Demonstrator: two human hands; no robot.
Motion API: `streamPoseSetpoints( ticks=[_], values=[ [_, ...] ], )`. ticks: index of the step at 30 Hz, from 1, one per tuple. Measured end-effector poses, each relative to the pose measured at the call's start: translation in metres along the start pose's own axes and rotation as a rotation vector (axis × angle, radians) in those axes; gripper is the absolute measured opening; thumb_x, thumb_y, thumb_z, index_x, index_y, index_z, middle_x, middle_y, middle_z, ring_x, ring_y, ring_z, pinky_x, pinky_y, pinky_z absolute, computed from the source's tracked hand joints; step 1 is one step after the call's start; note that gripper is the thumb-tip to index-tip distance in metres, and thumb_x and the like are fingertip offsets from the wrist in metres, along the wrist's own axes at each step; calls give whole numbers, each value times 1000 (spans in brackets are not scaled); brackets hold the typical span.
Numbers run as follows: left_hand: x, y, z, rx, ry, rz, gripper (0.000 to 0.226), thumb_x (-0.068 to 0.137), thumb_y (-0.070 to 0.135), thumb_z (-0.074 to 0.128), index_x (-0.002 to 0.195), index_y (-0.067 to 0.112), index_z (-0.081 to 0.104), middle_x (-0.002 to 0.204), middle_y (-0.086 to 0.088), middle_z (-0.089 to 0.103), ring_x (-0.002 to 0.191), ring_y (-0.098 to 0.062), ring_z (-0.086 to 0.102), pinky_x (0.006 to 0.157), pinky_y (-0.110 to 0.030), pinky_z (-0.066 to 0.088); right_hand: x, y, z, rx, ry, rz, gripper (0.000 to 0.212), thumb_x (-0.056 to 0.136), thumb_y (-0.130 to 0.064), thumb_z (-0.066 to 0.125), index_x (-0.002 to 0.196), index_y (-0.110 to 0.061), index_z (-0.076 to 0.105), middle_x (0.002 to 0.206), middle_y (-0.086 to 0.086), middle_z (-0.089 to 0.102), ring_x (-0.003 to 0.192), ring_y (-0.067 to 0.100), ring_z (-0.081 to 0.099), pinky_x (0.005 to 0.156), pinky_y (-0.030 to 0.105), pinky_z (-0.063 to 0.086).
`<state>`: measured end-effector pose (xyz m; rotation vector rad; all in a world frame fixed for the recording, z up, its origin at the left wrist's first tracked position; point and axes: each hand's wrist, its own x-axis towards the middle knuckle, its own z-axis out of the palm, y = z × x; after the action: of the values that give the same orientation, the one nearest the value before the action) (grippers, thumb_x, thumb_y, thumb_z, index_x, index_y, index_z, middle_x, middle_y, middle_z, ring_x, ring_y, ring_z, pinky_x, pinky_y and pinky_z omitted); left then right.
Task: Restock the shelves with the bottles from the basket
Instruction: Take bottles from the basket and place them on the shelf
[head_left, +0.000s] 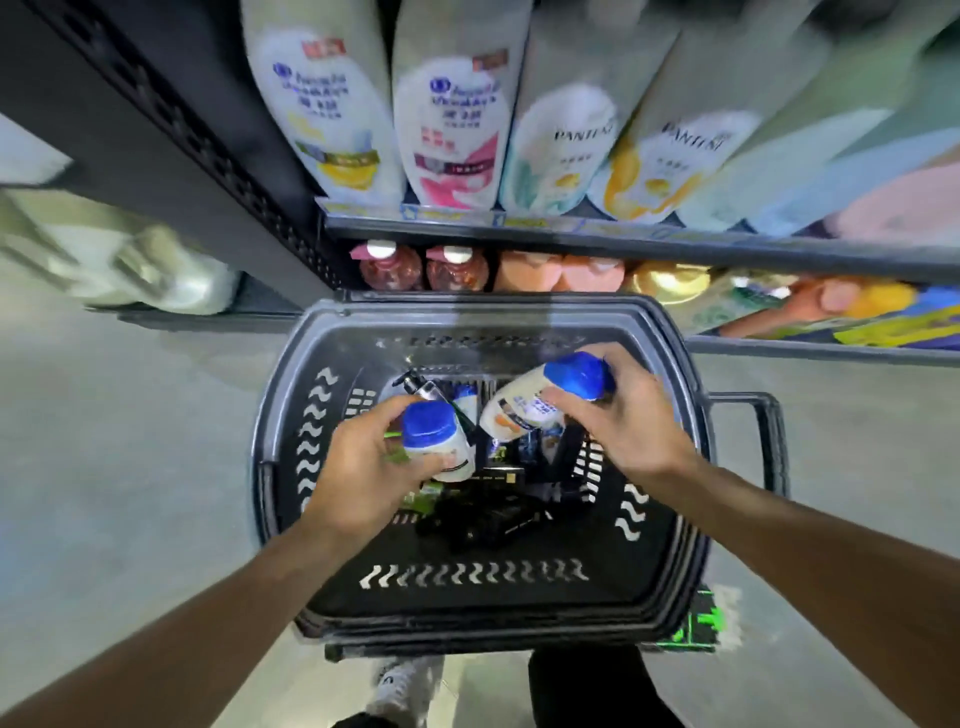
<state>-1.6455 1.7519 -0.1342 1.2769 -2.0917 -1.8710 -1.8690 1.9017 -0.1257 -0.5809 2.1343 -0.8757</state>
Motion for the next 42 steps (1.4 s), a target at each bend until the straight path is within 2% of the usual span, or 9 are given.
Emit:
streamPoseSetpoints(
  ticks=[4, 9, 13, 17, 20, 23, 27, 30, 42],
  values=[
    [-31, 68, -35, -122, 50, -12, 39, 66, -5, 89, 100, 9, 74, 96, -9, 76, 86, -24, 69, 79, -31, 60, -46, -83, -30, 327, 92, 72, 48, 69, -2, 89, 109, -7, 63, 91, 0, 69, 67, -6, 63, 69, 11, 48],
    [-79, 185, -88, -154, 43, 63, 39, 69, -5, 87, 102, 11, 73, 83, 11, 77, 73, 1, 67, 64, -10, 51, -106, -190, -80, 538, 165, 36, 26, 75, -14, 85, 98, -5, 77, 69, -10, 74, 59, -4, 64, 58, 8, 46],
    [-123, 277, -138, -170, 25, 147, 36, 75, -1, 84, 108, 6, 71, 87, 13, 77, 78, 2, 68, 73, -13, 51, -153, -280, -123, 589, 147, -30, 26, 85, -26, 77, 101, -5, 74, 79, 2, 77, 69, 11, 72, 65, 23, 56],
    [-169, 356, -177, -188, 106, 236, 43, 75, -1, 84, 113, 8, 68, 89, 10, 78, 79, 0, 71, 68, -13, 54, -194, -361, -165, 554, 149, -176, 25, 92, -31, 69, 91, -7, 69, 77, 2, 74, 71, 14, 70, 65, 22, 54],
    [-205, 399, -197, -207, 161, 290, 43, 77, 5, 85, 115, 6, 65, 97, 0, 78, 87, -13, 74, 75, -26, 60, -227, -410, -188, 466, 188, -295, 53, 89, -41, 72, 62, -9, 40, 55, 6, 31, 54, 24, 30, 58, 27, 32],
    [-238, 430, -207, -242, 198, 328, 41, 79, 2, 82, 117, 5, 66, 105, -7, 78, 94, -17, 73, 82, -24, 58, -257, -444, -204, 450, 210, -360, 62, 89, -38, 73, 61, -4, 31, 59, 3, 17, 56, 18, 20, 52, 28, 22],
    [-265, 464, -214, -281, 188, 380, 41, 75, 9, 82, 113, 9, 68, 103, -2, 79, 89, -10, 73, 79, -23, 58, -292, -472, -222, 509, 191, -404, 43, 91, -25, 73, 61, -6, 48, 52, -1, 46, 53, 11, 47, 52, 16, 36],
    [-276, 488, -220, -274, 177, 444, 37, 76, 4, 82, 110, 9, 69, 102, -1, 78, 89, -8, 72, 78, -20, 56, -312, -486, -235, 489, 221, -419, 5, 89, -19, 74, 90, -14, 74, 83, -4, 79, 77, 5, 71, 67, 19, 54],
    [-303, 631, -225, -175, 173, 752, 28, 82, 16, 81, 109, 16, 72, 110, -2, 77, 106, -20, 71, 94, -36, 55, -350, -558, -337, 383, 329, -620, 11, 83, -28, 79, 89, -18, 78, 85, -5, 79, 81, 7, 74, 68, 23, 56]
  ],
)
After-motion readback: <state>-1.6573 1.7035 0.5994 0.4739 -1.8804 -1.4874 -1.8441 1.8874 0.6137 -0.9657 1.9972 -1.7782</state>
